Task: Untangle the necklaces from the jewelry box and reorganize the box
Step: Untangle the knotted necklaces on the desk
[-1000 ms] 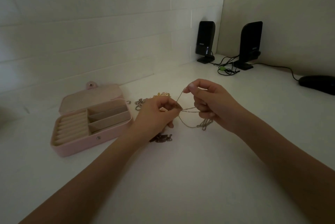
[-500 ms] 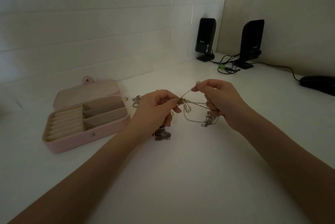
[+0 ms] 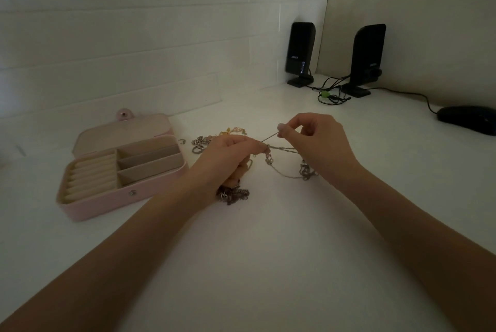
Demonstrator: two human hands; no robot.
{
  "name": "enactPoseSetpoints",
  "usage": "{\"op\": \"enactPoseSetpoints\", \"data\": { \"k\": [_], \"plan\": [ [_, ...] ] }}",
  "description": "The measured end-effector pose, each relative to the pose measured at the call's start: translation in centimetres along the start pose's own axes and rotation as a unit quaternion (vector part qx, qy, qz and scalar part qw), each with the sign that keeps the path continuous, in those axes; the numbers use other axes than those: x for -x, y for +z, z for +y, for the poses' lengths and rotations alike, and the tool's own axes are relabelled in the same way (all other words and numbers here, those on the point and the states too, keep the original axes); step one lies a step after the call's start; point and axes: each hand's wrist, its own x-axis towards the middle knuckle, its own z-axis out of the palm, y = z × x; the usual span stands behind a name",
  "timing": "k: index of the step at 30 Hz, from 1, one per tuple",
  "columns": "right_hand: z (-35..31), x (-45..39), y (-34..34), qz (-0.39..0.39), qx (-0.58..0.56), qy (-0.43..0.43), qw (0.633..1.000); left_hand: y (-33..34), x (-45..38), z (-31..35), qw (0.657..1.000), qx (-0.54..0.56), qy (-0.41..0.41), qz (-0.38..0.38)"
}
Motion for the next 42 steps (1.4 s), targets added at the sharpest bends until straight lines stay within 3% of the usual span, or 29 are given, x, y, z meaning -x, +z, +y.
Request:
{"op": "enactPoseSetpoints", "data": {
  "k": [7, 11, 14, 18, 26, 42],
  "plan": [
    [-0.6, 0.3, -0.7, -0.030, -0.018, 0.024, 0.999, -0.2, -0.5, -0.5, 0.999, 0.013, -0.007, 0.031],
    [-1.3, 0.7, -1.0, -0.101, -0.050, 0.017, 0.993, -0.7, -0.5, -0.5, 0.998, 0.027, -0.023, 0.042],
    [-1.5, 0.9, -0.9, -0.189, -0.039, 0.040, 0.980, -0.9, -0.3, -0.1, 0.995, 0.078, -0.058, -0.002],
    [-1.3, 1.2, -0.5, -0.217, -0.045, 0.045, 0.974, -0.9, -0.2, 0.2, 0.981, 0.147, -0.102, -0.074],
    [-0.1, 0.7, -0.4, -0.133, 0.052, -0.016, 0.990, -0.9, -0.2, 0.2, 0.974, 0.169, -0.117, -0.092],
    [0.6, -0.1, -0.6, 0.047, -0.023, -0.046, 0.998, -1.2, 0.1, 0.4, 0.975, 0.067, -0.112, -0.178]
  ]
}}
